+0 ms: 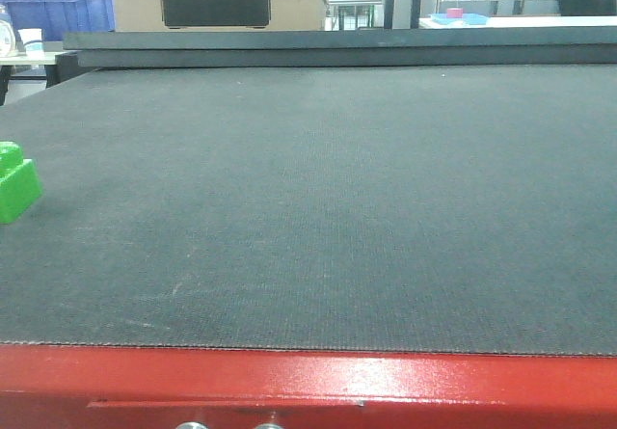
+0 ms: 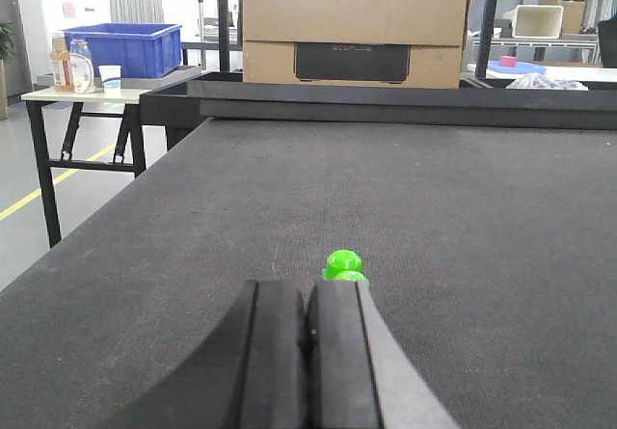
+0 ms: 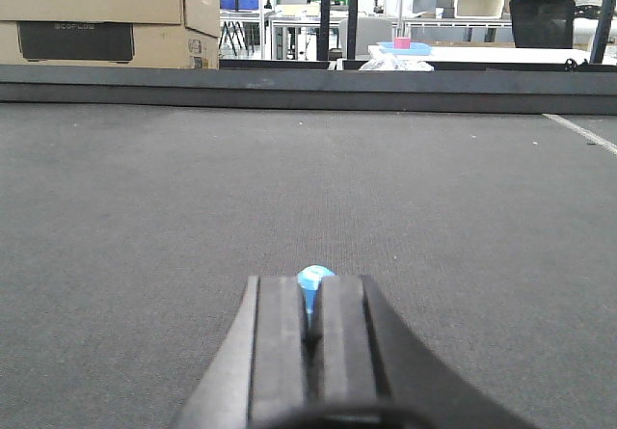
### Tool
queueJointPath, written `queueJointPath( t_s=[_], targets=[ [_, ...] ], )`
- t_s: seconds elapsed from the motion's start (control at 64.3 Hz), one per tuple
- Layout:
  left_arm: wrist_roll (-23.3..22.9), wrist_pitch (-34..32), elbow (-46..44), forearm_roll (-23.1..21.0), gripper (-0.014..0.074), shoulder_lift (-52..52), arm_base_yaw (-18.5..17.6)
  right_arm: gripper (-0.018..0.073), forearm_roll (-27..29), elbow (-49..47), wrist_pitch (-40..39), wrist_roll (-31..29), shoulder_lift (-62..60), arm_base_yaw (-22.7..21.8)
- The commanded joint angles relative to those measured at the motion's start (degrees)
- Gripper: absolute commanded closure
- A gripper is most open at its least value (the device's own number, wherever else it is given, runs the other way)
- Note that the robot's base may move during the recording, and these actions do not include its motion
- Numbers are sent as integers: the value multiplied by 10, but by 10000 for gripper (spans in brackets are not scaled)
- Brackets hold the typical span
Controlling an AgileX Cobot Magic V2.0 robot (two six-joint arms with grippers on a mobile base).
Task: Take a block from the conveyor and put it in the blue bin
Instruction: 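Lower both grippers toward the green and blue bricks on the belt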
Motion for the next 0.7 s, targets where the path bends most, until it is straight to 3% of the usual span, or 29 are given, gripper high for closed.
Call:
queueJointPath(
  t_s=[0.0, 0.451, 0.684],
  targets=[
    [-4, -8, -1, 1, 707, -3, 1, 721, -2, 0, -17, -2, -2, 0],
    [-4, -8, -1, 2, 707, -3, 1, 721, -2, 0, -17, -2, -2, 0],
    [-4, -44, -1, 2, 707, -3, 1, 721, -2, 0, -32, -2, -2, 0]
  ],
)
